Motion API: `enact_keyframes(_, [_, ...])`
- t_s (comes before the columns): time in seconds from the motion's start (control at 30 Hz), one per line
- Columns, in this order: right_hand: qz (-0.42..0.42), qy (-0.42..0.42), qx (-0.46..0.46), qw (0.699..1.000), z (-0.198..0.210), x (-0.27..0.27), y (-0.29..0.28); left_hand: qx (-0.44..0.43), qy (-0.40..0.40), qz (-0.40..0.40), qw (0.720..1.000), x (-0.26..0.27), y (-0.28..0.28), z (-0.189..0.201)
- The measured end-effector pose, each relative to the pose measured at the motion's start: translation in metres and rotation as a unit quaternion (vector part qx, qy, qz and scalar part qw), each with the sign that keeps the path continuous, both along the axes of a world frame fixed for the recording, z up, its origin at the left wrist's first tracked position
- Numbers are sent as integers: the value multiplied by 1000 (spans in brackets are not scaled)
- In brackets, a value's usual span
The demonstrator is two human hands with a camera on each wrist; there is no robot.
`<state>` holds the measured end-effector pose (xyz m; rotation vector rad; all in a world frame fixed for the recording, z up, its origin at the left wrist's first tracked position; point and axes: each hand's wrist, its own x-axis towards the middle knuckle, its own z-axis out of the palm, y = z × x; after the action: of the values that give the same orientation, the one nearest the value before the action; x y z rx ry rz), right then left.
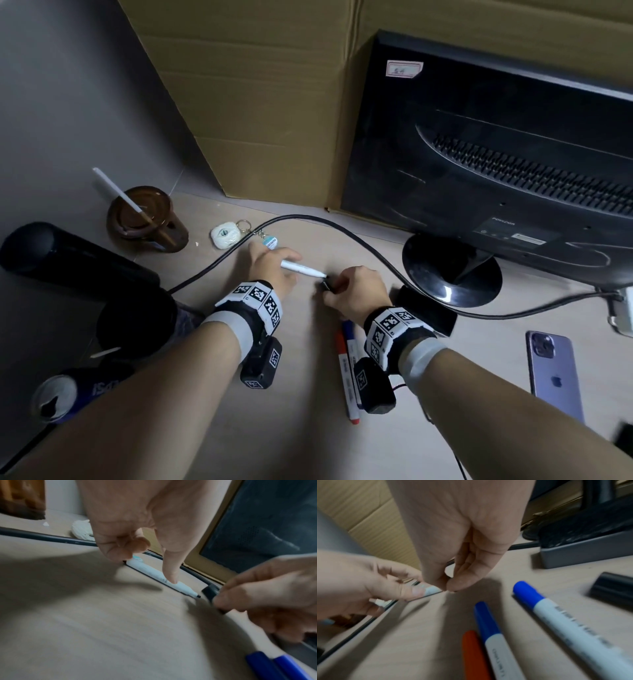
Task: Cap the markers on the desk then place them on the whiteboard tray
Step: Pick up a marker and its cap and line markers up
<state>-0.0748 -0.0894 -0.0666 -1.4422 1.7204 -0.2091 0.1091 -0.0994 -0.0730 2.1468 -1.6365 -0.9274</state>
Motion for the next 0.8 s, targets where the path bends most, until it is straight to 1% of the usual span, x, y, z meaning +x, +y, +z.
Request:
enact_keyframes(0.17, [-56,-99,-3,993,13,-35,10,-10,-83,-23,996,-8,1,-6])
enact_keyframes(0.3, [-66,-125,-15,990,14,-64,18,-15,-184,-41,982,-19,1,-2])
enact_keyframes(0.37, [-62,-121,-40,990,18,-73,22,-5,-192,-70,979,-22,1,6])
enact_keyframes(0.47, [-43,-147,-58,987,34,-81,30,9,-152,-127,980,-25,-2,29])
enact_keyframes(0.53, [-36,-157,-65,985,46,-85,33,36,-59,-158,985,-28,-1,45])
enact_keyframes(0.57, [-33,-160,-73,984,52,-87,35,52,-1,-167,985,-31,1,54])
enact_keyframes(0.6, [-30,-161,-79,983,61,-89,38,58,40,-175,982,-33,5,62])
enact_keyframes(0.63, [-27,-163,-85,983,65,-91,40,54,59,-181,980,-34,9,69])
enact_keyframes(0.8, [11,-181,-113,977,81,-110,54,19,79,-168,982,-35,33,90])
